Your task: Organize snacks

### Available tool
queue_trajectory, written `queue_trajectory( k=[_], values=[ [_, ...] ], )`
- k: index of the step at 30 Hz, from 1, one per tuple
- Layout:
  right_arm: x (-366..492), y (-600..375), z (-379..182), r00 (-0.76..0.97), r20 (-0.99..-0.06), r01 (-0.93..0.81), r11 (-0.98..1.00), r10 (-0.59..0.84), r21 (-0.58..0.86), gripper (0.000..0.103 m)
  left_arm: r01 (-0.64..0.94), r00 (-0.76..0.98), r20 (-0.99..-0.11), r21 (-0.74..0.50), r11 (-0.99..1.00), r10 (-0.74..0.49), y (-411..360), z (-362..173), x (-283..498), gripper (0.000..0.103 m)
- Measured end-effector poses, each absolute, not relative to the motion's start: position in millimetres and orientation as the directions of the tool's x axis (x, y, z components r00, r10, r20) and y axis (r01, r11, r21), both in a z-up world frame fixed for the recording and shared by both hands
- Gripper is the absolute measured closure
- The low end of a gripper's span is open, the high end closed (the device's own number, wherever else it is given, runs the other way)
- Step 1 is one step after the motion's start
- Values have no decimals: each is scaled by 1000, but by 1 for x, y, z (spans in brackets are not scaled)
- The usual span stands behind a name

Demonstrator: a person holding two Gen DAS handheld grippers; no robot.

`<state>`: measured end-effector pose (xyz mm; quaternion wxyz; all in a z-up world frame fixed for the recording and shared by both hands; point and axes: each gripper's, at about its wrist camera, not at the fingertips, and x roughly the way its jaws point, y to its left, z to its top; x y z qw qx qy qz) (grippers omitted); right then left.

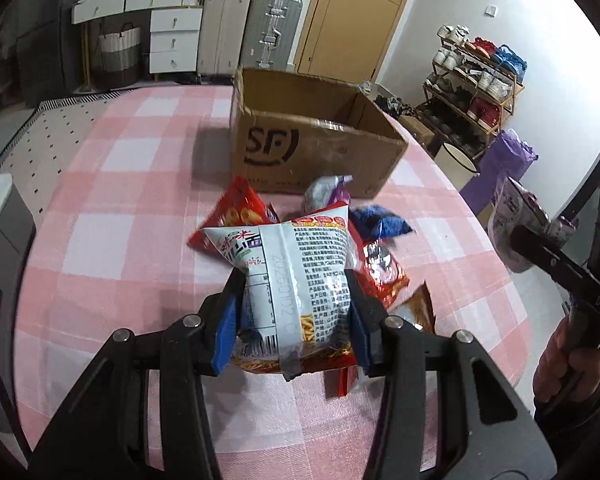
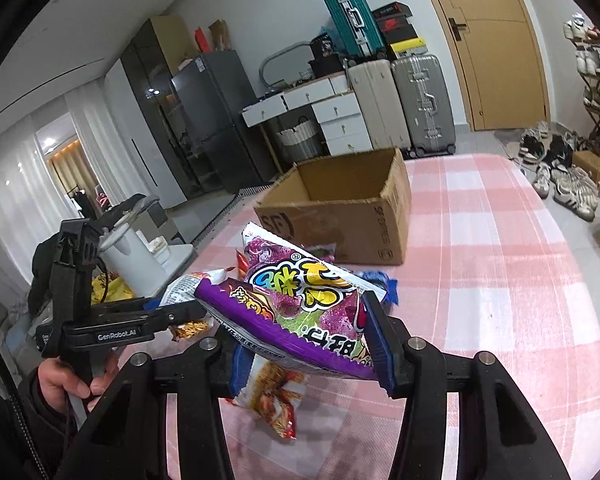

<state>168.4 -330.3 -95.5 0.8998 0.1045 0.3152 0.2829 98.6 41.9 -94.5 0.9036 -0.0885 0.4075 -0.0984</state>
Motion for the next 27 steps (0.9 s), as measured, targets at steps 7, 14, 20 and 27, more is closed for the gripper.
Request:
queue_trajectory(
  k=[7,14,20,27],
  values=[
    [168,-323,-79,642,-493,-467,809,587,356,54,127,674,-696,-221,967,-247,45,-62,99,59],
    [171,-317,-60,646,-481,-495,805,592,327,54,174,685,-678,-205,963,-268,38,-33,100,59],
    [180,-313,-42,654,-459,-517,798,601,309,54,207,691,-668,-184,961,-276,33,-9,104,59],
    [196,-309,-14,670,-424,-536,792,609,291,54,212,712,-648,-166,963,-269,33,23,121,59]
  ],
)
